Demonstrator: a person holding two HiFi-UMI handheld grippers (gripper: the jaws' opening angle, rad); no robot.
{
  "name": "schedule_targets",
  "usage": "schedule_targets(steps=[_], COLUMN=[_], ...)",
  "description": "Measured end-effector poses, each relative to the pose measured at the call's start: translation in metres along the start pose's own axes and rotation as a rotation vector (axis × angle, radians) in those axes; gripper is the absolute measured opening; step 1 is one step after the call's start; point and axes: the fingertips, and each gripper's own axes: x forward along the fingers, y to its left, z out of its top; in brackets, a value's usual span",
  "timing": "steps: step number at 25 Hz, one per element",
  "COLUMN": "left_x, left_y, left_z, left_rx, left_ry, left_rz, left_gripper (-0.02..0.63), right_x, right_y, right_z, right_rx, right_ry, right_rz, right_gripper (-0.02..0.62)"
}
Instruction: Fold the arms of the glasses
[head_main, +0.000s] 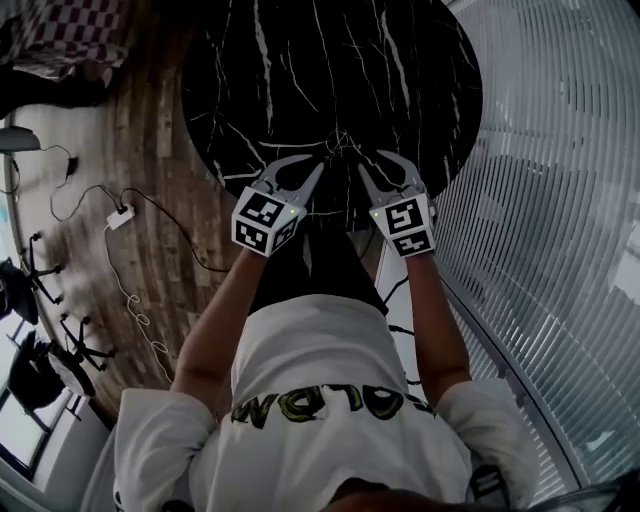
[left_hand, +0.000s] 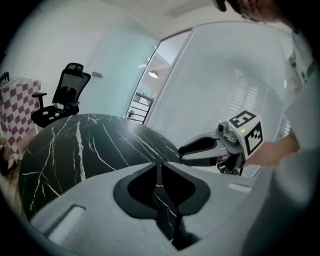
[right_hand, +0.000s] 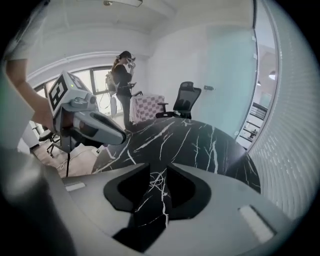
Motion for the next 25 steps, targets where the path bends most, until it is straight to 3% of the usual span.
schedule_targets(steps=[5,8,14,20,25], left_x=[-0.04,-0.061,-0.107,-0.139,-0.155], left_y=[-0.028,-0.049,-0.096,-0.136,-0.158], left_z=[0.051,0.082,0.127,0.161,0.172], left_rx=[0.0,0.056,0.096,0.151,0.15], left_ry=[-0.113,-0.171,-0.279,-0.357,-0.413], left_rz=[-0.009,-0.012,-0.014,-0.019,-0.02], left_gripper=[0.034,0.034,0.044,0.044,0.044], right_x=[-0.049,-0.078,-0.137,-0.189,-0.217], right_y=[0.006,0.009,0.028,0.057,0.074], right_z=[0.047,0.076,0.128,0.171,0.191], right_rx=[0.073,0.114,0.109,0.132,0.12], right_ry=[-0.118,-0.195,-0.336,-0.484,-0.541], right_rz=[-0.023,-0.035,-0.054,0.007,0.046], right_gripper=[0.078,0.061,0.038,0.012,0.003])
